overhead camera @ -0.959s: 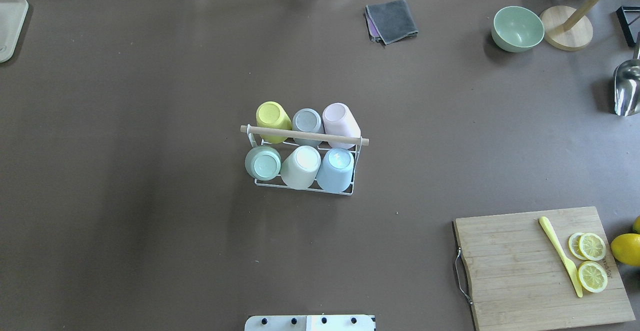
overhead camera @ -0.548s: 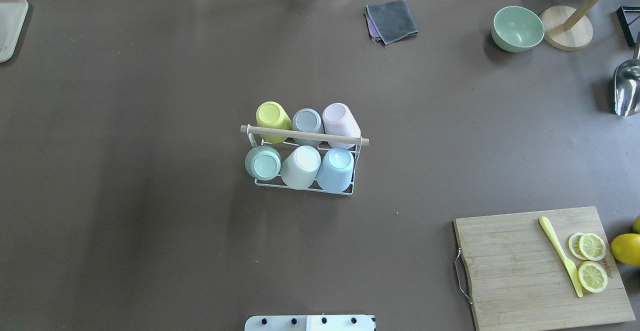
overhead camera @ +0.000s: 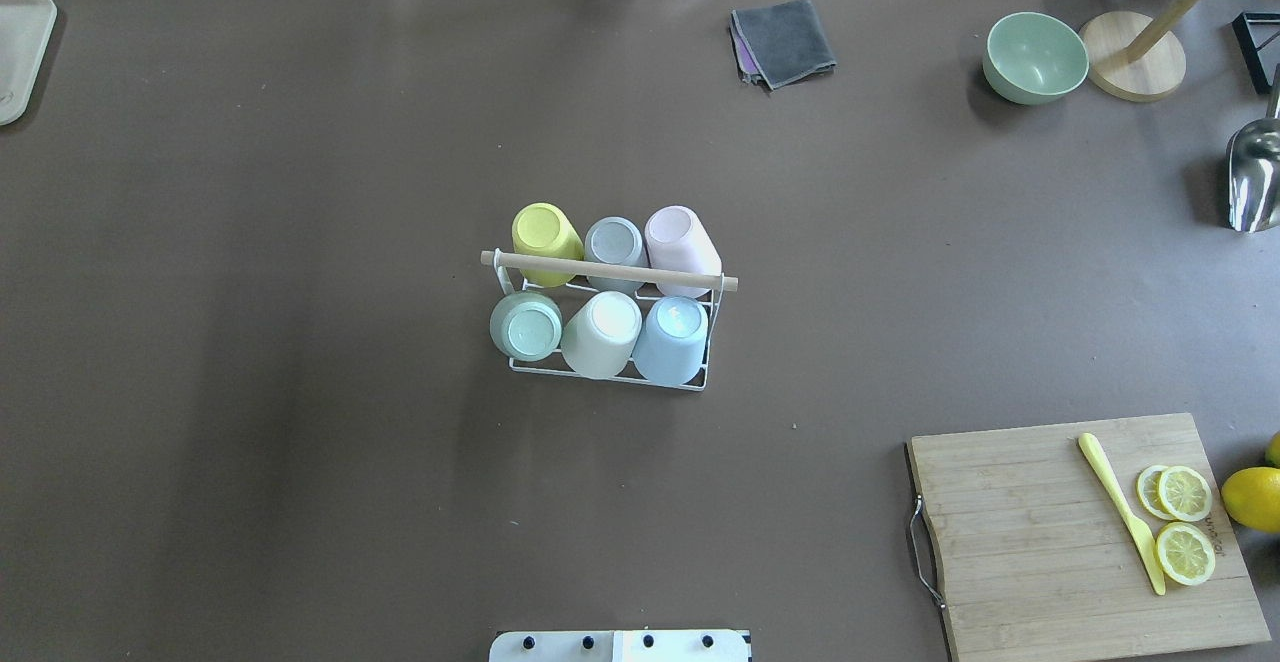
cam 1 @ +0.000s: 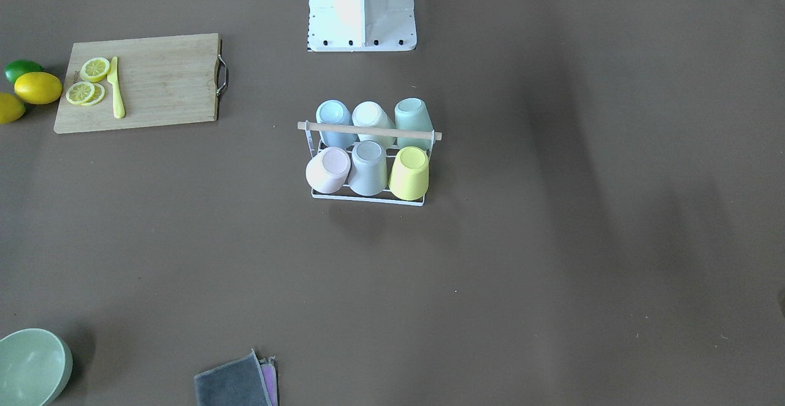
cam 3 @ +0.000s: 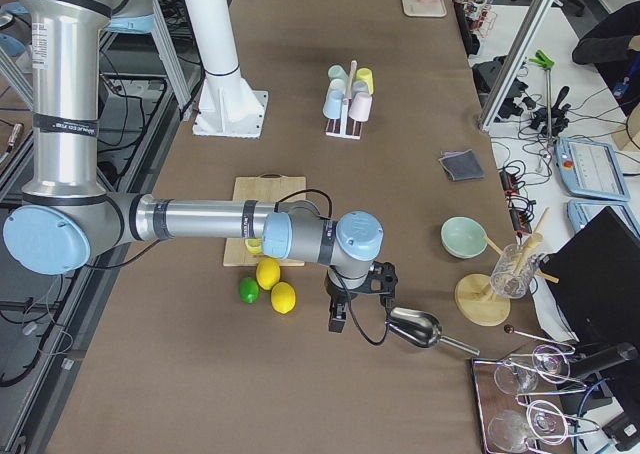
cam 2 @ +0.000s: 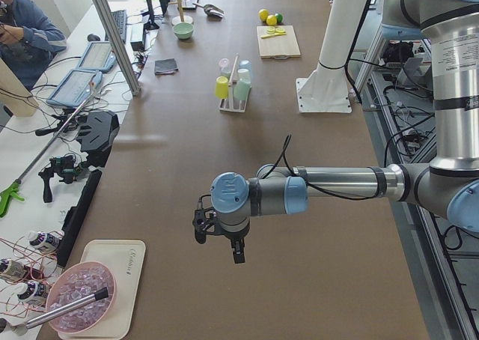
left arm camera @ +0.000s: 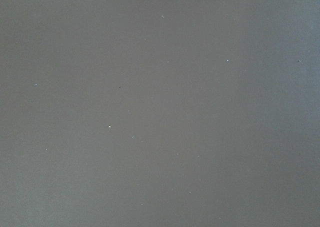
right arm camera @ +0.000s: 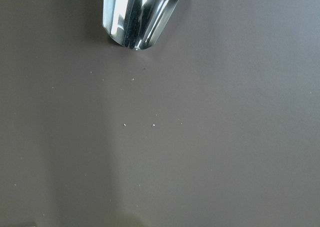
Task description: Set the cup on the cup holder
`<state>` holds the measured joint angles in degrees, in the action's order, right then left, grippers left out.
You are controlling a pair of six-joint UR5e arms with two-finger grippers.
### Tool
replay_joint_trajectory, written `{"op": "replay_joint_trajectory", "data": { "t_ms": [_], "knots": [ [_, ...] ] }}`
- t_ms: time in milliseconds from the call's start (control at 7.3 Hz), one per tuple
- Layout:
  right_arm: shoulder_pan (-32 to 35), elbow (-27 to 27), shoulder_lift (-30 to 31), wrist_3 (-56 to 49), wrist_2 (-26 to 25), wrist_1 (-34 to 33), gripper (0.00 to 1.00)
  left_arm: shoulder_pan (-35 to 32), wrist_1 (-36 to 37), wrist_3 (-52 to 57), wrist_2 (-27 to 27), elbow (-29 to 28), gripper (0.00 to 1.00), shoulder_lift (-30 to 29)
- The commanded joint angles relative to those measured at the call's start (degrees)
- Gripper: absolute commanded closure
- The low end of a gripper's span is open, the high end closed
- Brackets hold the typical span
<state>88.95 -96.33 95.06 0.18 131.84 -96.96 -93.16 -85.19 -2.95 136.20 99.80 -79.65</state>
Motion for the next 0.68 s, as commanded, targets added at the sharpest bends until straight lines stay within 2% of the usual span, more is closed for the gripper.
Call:
{"op": "replay_joint_trajectory", "data": {
  "t_ms": [0, 548],
  "knots": [
    [0.00, 0.00, 0.04, 0.00, 0.00, 0.02, 0.00, 0.00, -0.16, -0.83, 0.03, -0.05, 0.02, -0.07],
    [0.00, 0.00, 0.04, 0.00, 0.09, -0.07, 0.00, 0.00, -0.60, -0.39, -0.14, -0.14, 0.02, 0.02]
  ]
}}
